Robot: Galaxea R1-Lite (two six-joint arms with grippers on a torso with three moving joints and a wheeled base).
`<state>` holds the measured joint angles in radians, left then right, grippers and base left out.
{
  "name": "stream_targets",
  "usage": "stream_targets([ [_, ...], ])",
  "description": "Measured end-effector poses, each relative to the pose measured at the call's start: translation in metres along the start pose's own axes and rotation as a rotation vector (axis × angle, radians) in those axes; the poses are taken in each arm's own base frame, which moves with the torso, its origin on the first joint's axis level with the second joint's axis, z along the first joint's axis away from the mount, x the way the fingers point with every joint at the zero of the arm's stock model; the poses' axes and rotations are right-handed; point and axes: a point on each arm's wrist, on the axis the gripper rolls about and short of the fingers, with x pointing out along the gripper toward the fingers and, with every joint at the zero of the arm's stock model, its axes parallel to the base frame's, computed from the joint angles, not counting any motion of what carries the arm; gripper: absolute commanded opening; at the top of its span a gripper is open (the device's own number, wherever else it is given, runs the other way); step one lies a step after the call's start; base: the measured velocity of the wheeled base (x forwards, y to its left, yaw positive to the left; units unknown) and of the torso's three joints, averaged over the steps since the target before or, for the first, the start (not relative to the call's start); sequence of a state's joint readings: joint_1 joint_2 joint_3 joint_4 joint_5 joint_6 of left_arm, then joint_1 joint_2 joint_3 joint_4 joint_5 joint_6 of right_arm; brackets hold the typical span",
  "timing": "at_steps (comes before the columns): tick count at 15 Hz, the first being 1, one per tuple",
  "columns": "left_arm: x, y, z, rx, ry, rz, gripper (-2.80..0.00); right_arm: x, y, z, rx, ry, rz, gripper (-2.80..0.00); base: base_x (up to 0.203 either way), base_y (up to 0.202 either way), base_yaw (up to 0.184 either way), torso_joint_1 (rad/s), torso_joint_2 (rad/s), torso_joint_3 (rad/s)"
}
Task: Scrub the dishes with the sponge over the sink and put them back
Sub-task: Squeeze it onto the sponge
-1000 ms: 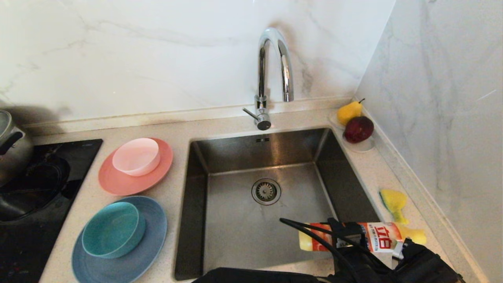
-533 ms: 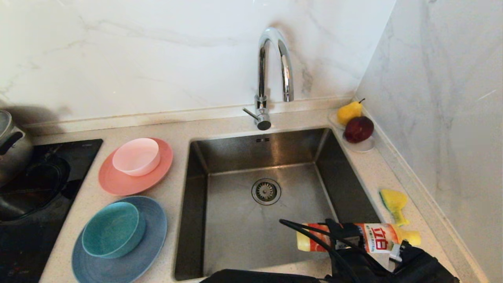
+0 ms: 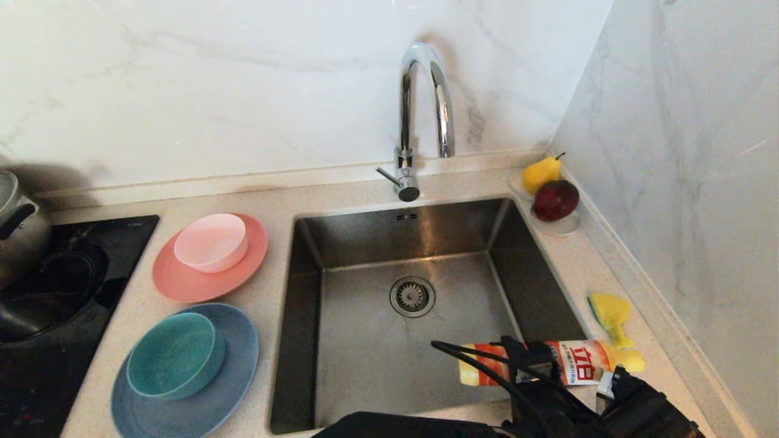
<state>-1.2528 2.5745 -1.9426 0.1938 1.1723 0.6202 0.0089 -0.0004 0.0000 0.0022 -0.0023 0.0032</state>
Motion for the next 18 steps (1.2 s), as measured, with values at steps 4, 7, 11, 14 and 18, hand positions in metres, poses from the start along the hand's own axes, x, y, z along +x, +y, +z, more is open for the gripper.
stream_targets([
  [4,0.007,0.0,-0.002,-0.001,0.013,0.002,-2.8,0.0,0.0,0.0,0.0,0.0,0.0,-2.8,0.0,0.0,0.0,0.0,0.0,0.0],
  [7,0.01,0.0,-0.001,0.002,0.016,0.007,-2.8,0.0,0.0,0.0,0.0,0.0,0.0,-2.8,0.0,0.0,0.0,0.0,0.0,0.0],
  [11,0.014,0.002,0.003,0.016,-0.001,0.023,-2.8,0.0,0.0,0.0,0.0,0.0,0.0,-2.8,0.0,0.0,0.0,0.0,0.0,0.0],
  [14,0.017,0.006,0.007,0.035,-0.016,0.039,-2.8,0.0,0.0,0.0,0.0,0.0,0.0,-2.8,0.0,0.0,0.0,0.0,0.0,0.0],
  [18,0.022,0.012,0.008,0.101,-0.017,0.053,-2.8,0.0,0.0,0.0,0.0,0.0,-0.001,-2.8,0.0,0.0,0.0,0.0,0.0,0.0],
])
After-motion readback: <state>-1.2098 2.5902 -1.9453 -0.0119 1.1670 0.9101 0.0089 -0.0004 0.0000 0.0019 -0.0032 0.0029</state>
